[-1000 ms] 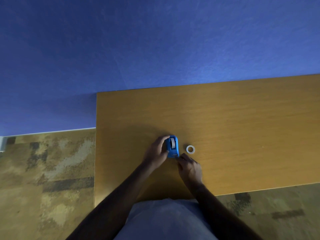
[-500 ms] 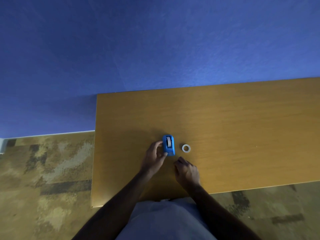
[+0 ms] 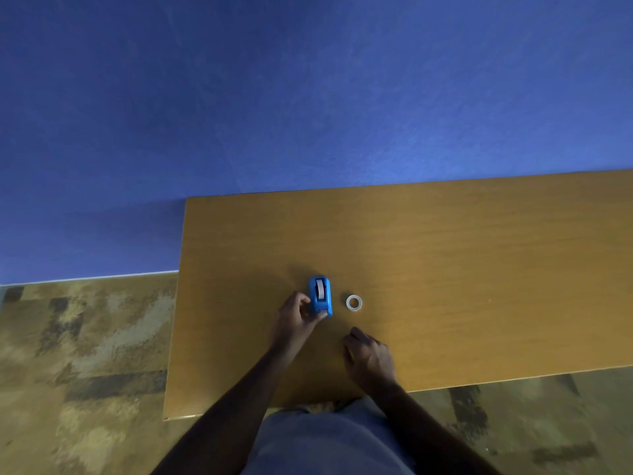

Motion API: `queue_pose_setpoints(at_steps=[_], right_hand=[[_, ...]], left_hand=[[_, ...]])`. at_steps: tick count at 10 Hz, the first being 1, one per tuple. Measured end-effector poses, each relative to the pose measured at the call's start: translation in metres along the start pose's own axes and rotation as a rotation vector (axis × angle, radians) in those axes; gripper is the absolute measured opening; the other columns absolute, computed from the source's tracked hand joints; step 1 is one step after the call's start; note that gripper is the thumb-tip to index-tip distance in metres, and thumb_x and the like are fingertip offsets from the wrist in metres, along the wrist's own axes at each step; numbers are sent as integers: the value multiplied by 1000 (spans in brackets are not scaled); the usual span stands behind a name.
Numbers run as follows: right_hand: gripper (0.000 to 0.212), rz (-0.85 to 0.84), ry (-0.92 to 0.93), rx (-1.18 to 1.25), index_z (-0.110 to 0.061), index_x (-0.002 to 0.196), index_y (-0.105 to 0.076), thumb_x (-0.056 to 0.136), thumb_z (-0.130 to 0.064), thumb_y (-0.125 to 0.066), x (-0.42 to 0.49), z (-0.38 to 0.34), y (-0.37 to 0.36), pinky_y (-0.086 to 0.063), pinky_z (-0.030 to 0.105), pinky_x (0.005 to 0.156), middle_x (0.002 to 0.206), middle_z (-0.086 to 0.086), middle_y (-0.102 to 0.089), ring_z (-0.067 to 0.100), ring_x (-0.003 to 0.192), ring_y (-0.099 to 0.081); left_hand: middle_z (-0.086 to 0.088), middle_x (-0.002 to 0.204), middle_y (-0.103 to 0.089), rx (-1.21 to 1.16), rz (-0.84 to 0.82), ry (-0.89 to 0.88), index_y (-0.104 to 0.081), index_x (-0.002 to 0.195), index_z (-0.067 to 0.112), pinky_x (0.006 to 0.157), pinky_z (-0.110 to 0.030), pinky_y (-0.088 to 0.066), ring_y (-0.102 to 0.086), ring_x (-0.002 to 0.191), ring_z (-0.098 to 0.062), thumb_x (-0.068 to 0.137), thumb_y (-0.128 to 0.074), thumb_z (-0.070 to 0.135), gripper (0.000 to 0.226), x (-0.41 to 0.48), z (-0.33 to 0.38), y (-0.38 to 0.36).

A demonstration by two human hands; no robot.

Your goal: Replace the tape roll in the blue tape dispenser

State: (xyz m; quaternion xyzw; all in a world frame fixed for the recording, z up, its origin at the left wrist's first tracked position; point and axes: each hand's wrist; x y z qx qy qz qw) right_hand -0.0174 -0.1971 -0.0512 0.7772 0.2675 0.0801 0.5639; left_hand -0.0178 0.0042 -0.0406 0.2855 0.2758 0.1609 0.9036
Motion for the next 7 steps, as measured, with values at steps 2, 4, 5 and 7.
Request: queue_pose_setpoints(at_steps=[2,4,5,7], right_hand=[[17,35,34,2,-14,75,-70,77,-6,-86,-4,5,2,-57,38,41,83,6,-74,29,59,-74],[12,4,58,-12,-14,78,-70,84,-10,-81,-9,11,-1,-61,40,45,86,5,-73,26,63,-74],[10,-26,73,-15,-15,80,-72,84,-10,-79,-9,12,1,-62,40,48,87,4,-73,24,65,-75],[10,-40,90,-1,-15,80,-70,83,-9,-77,1,10,10,-60,38,47,86,4,-72,26,67,-75]], left_hand=[[-6,106,-77,229,54,-198,-72,111,7,75,-39,-58,-75,93,-26,90,-89,36,39,-4,0,2],[7,63,-70,572,21,-496,-78,70,24,34,-23,-49,-66,48,-7,54,-105,34,33,-4,15,3],[8,62,-70,592,-33,-520,-80,71,26,33,-21,-47,-63,44,-6,51,-103,29,31,-2,19,3],[5,81,-78,524,-203,-433,-81,91,20,50,-27,-60,-78,65,-12,61,-103,49,47,-4,22,10]])
Point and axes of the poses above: each hand's wrist, its own x-axis towards the middle knuckle, its own y-axis out of the back of the hand, z = x × y
